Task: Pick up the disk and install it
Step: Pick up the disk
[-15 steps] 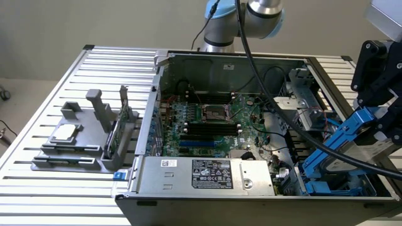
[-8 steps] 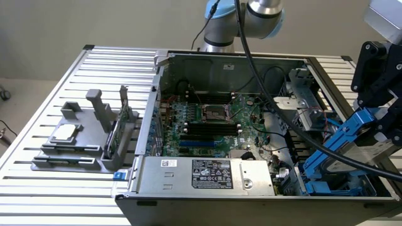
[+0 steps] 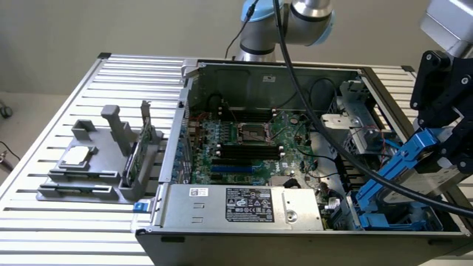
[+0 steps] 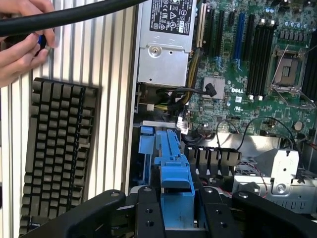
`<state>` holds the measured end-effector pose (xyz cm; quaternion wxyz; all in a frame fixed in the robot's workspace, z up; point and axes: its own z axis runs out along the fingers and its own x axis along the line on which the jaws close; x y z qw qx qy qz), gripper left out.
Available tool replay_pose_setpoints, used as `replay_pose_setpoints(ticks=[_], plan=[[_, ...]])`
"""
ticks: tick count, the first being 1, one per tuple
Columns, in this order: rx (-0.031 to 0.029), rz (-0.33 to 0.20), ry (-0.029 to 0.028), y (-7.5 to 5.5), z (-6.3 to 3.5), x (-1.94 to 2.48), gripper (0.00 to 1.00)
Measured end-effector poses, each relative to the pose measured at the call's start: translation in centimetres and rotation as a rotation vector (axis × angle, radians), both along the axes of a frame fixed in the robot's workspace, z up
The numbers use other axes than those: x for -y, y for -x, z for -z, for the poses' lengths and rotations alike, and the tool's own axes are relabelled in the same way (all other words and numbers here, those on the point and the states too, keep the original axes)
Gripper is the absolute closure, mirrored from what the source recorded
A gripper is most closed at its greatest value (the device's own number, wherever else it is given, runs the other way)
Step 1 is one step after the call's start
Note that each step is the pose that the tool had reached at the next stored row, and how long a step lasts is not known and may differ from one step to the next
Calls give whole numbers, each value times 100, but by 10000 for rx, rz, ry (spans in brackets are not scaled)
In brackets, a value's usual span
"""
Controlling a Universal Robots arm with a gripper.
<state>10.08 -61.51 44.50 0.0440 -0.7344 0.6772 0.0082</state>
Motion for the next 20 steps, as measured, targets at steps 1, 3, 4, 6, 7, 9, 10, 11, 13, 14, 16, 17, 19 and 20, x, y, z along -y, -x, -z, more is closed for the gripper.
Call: replay_pose_setpoints(ticks=[1,3,4,6,7,9,10,11,13,14,16,17,19,20], plan=[[13,9,-1,1,3,0,67],[32,29,1,2,5,0,67],[34,38,1,4,6,0,67],[38,57,1,5,7,0,67],[38,71,0,5,8,-1,67],[39,108,1,6,8,-2,67],[39,136,0,6,9,-3,67],[39,170,0,6,9,-3,67],[38,259,0,7,10,-5,67],[39,308,2,8,9,-7,67],[38,382,0,10,11,-9,67],[38,406,1,12,12,-10,67],[39,439,1,14,14,-14,67],[39,455,0,15,17,-16,67]])
